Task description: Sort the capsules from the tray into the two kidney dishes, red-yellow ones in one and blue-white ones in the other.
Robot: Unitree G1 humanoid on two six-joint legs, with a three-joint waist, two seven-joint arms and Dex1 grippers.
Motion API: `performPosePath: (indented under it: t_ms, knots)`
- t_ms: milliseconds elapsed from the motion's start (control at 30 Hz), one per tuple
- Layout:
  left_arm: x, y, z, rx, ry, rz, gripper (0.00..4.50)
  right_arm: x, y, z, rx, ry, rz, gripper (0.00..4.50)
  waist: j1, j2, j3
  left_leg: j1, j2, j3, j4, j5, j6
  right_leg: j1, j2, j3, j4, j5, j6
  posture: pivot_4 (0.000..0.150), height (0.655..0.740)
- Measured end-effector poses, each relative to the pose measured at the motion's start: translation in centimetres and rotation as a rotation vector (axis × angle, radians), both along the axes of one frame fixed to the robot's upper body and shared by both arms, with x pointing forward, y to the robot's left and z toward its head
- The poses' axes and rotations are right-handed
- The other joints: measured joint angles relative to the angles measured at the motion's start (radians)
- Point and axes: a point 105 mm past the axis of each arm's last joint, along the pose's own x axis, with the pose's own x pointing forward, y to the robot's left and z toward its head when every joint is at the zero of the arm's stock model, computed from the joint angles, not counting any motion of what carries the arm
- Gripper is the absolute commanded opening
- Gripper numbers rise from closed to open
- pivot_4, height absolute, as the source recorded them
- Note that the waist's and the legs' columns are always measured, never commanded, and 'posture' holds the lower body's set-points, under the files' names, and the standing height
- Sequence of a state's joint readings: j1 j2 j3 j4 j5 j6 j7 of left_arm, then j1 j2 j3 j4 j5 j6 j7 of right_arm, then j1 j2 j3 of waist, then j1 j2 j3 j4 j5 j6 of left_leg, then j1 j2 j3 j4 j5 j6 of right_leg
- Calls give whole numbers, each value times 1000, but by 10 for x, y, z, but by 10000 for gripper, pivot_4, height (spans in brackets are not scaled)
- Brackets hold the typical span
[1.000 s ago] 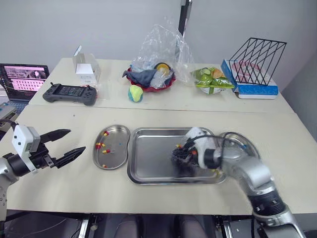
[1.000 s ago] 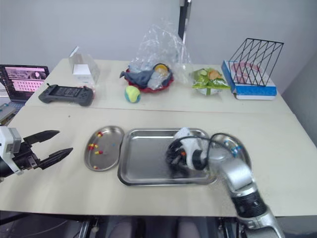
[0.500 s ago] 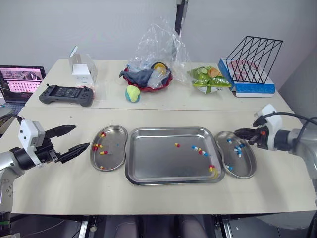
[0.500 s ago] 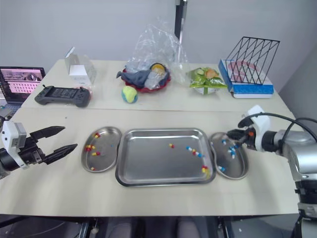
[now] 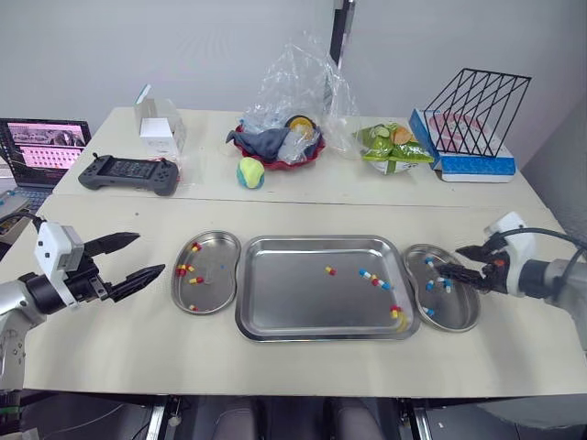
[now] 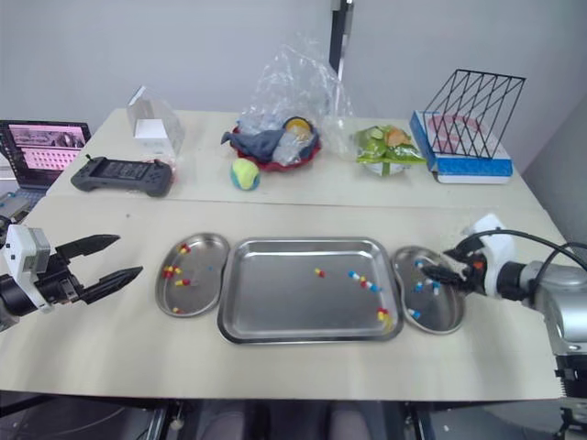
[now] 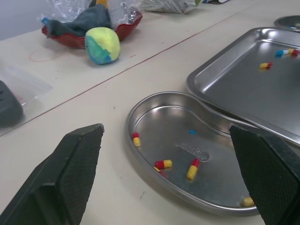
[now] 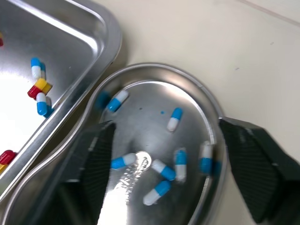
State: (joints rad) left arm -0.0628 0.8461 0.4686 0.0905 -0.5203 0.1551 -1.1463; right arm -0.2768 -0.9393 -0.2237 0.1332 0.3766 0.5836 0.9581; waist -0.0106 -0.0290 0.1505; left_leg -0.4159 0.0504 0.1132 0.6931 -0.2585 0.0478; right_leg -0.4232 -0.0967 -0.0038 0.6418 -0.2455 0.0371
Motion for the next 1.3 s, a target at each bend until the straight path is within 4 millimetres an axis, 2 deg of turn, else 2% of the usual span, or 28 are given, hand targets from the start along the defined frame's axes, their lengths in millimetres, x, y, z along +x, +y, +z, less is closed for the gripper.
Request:
performPosePath:
  t_ms: [200, 333, 433, 667, 967, 1300]
  knots:
    - [5, 22, -1, -23, -33, 126, 45000, 5, -41, 14, 22, -140, -115, 44924, -2, 0, 0, 0, 0, 0, 0, 0, 0, 0, 0, 0, 0, 0, 0, 1500, 7204]
    - [3, 49, -16, 3, -12, 266, 45000, 1, -87, 14, 34, -244, -289, 44924, -2, 0, 0, 1, 0, 2, 0, 0, 0, 0, 0, 0, 0, 0, 0, 1500, 7204]
    - [0, 60, -24, 18, 4, 327, 45000, -4, -102, 6, 41, -255, -347, 44924, -3, 0, 0, 1, 0, 2, 0, 0, 0, 0, 0, 0, 0, 0, 0, 1500, 7204]
    - [2, 66, -23, 2, 3, 386, 45000, -3, -104, -5, 67, -256, -365, 44924, -4, 0, 0, 2, 1, 1, 0, 0, -1, 0, 0, 2, 1, 0, 0, 1500, 7204]
    - [1, 60, -19, -33, 12, 316, 45000, 1, -96, -3, 107, -267, -350, 44924, -3, 0, 0, 2, 1, 1, 0, 0, -1, 0, 0, 2, 1, 0, 0, 1500, 7204]
    - [5, 48, -10, -84, 56, 227, 45000, -2, -69, 10, 130, -248, -224, 44924, -1, 1, 0, 2, 0, 1, 0, 0, -1, 0, -1, 2, 2, 0, 0, 1500, 7204]
